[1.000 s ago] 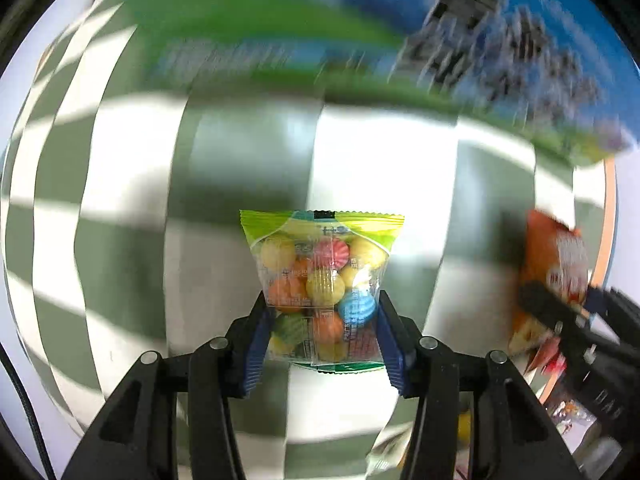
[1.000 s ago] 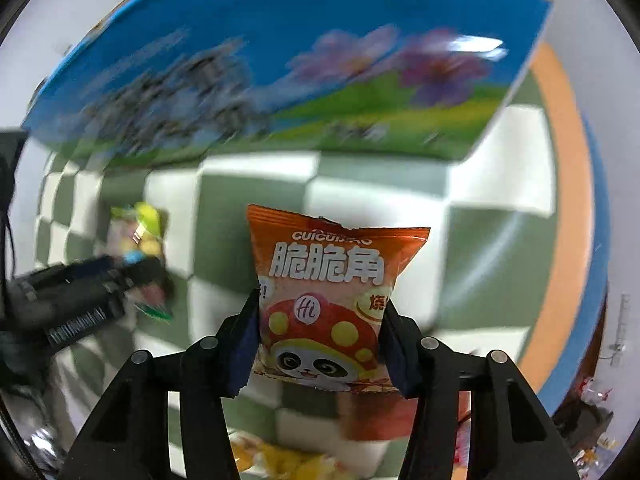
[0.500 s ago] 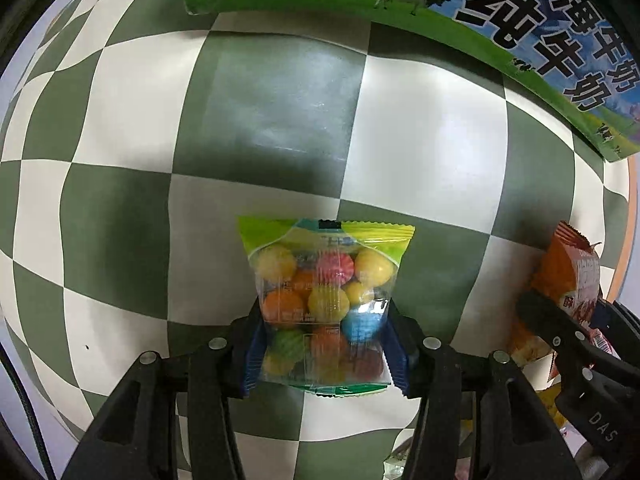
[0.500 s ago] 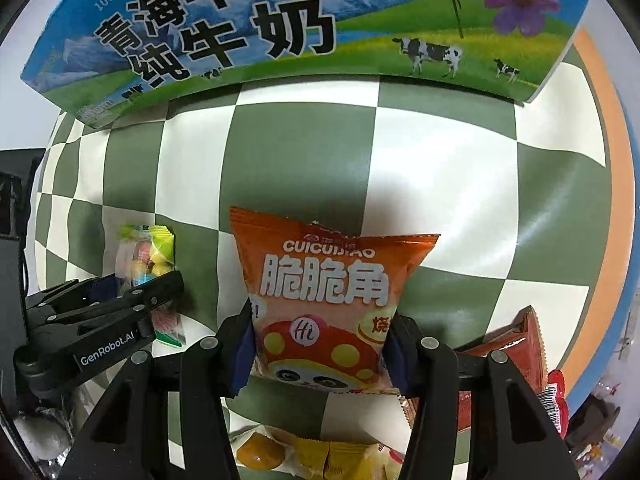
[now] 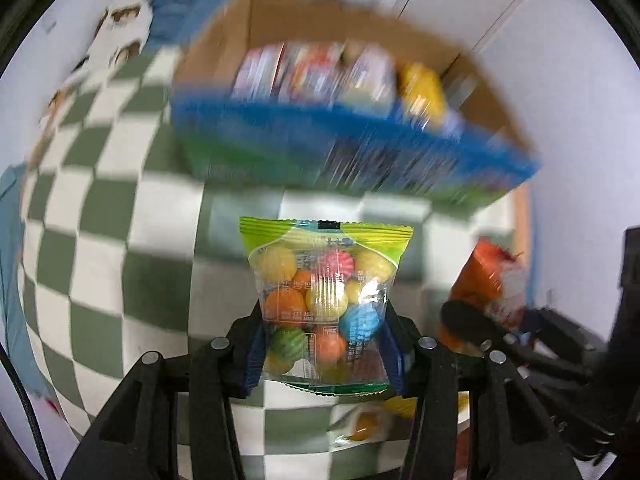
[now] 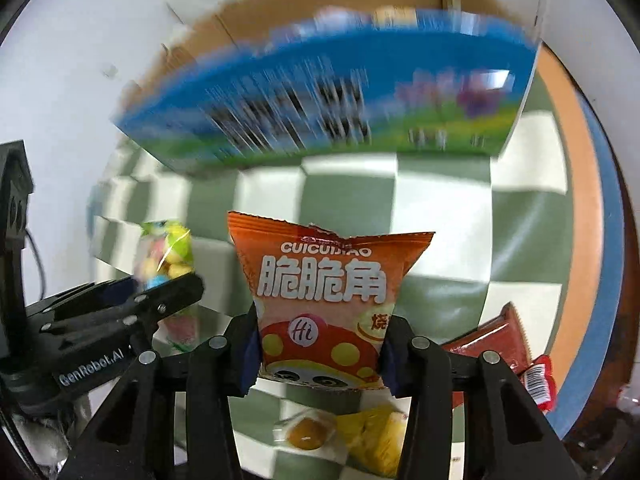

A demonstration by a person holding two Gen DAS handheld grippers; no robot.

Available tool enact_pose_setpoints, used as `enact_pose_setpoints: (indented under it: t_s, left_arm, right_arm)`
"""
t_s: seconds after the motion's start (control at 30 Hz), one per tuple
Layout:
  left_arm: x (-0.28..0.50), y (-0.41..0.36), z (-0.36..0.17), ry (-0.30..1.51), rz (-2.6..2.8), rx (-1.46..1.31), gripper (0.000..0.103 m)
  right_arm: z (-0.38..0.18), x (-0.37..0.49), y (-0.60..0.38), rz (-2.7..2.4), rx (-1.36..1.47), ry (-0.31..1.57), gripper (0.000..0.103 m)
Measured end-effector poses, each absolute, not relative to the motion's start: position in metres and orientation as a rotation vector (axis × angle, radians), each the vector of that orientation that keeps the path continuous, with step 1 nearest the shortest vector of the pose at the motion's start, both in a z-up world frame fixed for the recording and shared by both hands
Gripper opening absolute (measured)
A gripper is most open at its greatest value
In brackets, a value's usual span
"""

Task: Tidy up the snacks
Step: 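Carry both bags into the cardboard box and open both tools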

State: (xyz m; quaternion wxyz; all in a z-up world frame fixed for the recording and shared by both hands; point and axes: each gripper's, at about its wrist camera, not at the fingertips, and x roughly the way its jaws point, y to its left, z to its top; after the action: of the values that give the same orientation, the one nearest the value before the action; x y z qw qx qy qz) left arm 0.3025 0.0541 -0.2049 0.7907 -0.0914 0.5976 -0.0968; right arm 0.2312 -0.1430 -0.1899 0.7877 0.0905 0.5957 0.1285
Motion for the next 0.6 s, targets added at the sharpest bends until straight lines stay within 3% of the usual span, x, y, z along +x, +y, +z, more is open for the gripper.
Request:
enact_pose_setpoints:
  t_s: [0.27, 0.4, 0.6]
  left_arm:
    - [0.403, 0.070, -0.125, 1.165, -0.205, -0.081, 0.046]
    - [0.453, 0.085, -0.145, 1.228, -0.146, -0.029, 0.046]
    - [0.496, 0.103, -0.196, 1.366, -0.079, -0.046, 0.046]
  right_arm:
    - [-0.081, 0.318, -0.158, 0.266, 0.196, 1.101, 0.049]
    - [-0.080, 0.373, -0.168, 0.220, 0.178, 1.139, 0.049]
    - [-0.124, 0.430, -0.172, 0.153, 0.163, 1.270, 0.049]
